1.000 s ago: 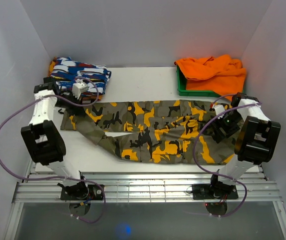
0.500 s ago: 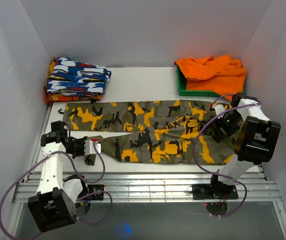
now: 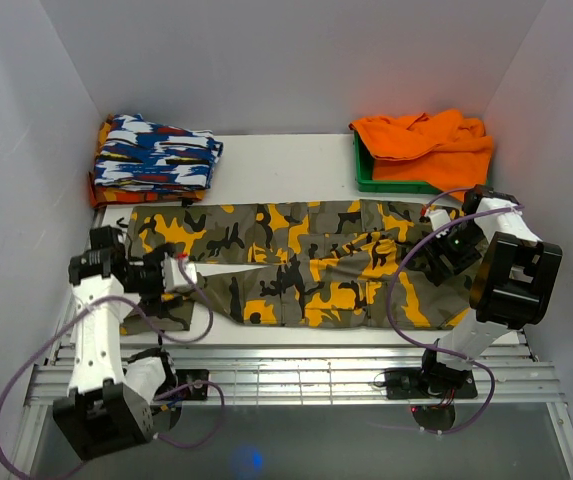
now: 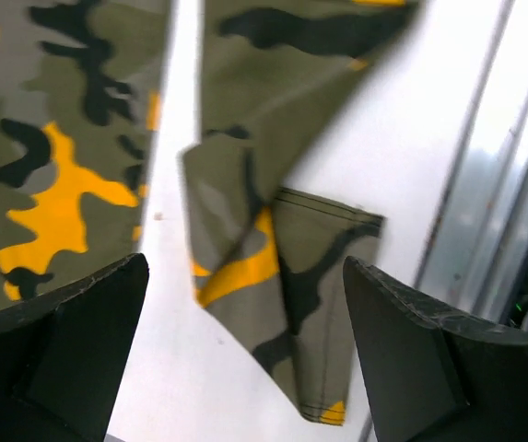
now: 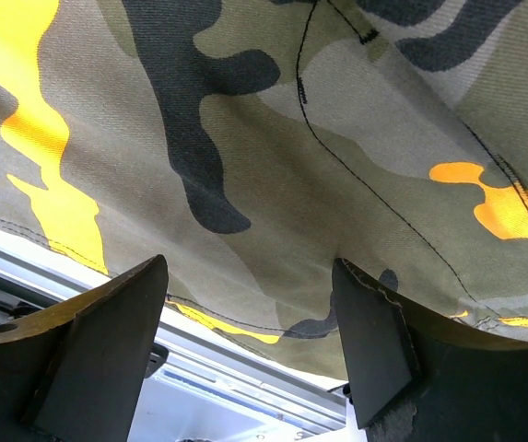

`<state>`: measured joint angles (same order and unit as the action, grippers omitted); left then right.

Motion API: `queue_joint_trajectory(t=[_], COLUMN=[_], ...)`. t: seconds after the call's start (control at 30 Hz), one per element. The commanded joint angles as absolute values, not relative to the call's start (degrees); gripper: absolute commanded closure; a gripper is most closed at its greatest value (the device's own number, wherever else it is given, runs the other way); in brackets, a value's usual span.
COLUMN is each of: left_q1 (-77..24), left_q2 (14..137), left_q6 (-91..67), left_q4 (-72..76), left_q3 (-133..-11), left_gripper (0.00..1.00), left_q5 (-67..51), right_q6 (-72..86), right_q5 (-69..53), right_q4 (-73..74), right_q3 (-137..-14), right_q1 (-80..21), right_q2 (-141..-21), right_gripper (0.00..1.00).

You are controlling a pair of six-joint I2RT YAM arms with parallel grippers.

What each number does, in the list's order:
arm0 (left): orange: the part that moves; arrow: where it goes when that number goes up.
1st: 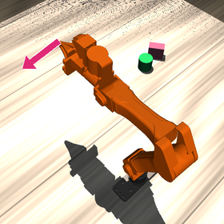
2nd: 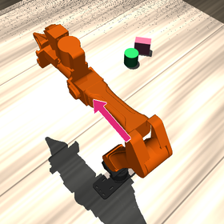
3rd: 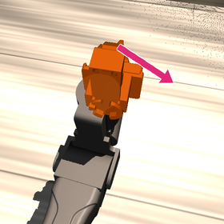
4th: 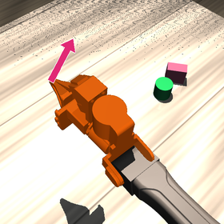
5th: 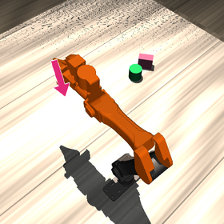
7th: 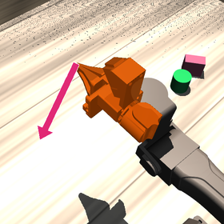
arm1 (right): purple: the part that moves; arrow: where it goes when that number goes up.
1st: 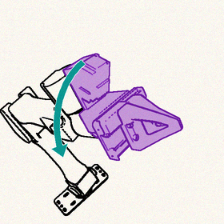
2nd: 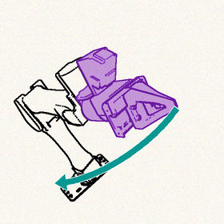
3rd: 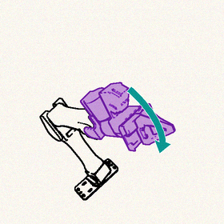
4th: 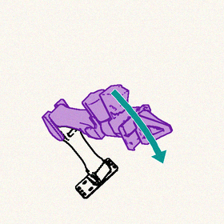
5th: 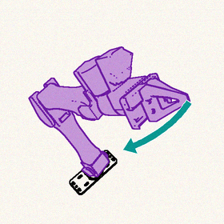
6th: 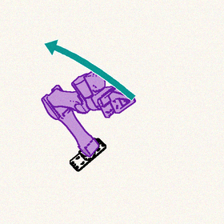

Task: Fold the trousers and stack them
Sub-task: Flatten the trousers out

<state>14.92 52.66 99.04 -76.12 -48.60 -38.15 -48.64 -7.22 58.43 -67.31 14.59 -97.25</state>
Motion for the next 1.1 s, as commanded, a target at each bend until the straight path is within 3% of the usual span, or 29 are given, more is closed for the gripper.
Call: queue_joint_trajectory(t=[0.0, 0.07, 0.37, 0.87, 1.07], left_q1=[15.21, 15.29, 16.43, 26.46, 25.32], left_q2=[62.29, 71.16, 93.68, 98.17, 100.89], left_q6=[80.09, 77.27, 76.29, 81.03, 80.51], left_q4=[-69.71, -69.69, -69.79, -58.81, -54.60], left_q3=[-57.02, -61.07, -66.19, -60.56, -58.19], left_gripper=[0.04, 0.13, 0.24, 0.21, 0.32], left_q5=[-46.14, -45.27, -35.78, -29.53, -29.27], right_q6=[-49.13, -49.04, -49.75, -50.01, -50.36], right_q5=[-7.73, -7.82, -4.57, -2.12, -0.35], right_q4=[58.45, 58.45, 58.10, 56.17, 54.76], right_q3=[-66.71, -66.45, -63.90, -61.00, -59.68], right_q1=[14.41, 14.33, 14.50, 14.85, 15.73], right_q2=[-97.73, -98.17, -98.26, -99.75, -100.98], right_gripper=[0.22, 0.22, 0.23, 0.24, 0.25])
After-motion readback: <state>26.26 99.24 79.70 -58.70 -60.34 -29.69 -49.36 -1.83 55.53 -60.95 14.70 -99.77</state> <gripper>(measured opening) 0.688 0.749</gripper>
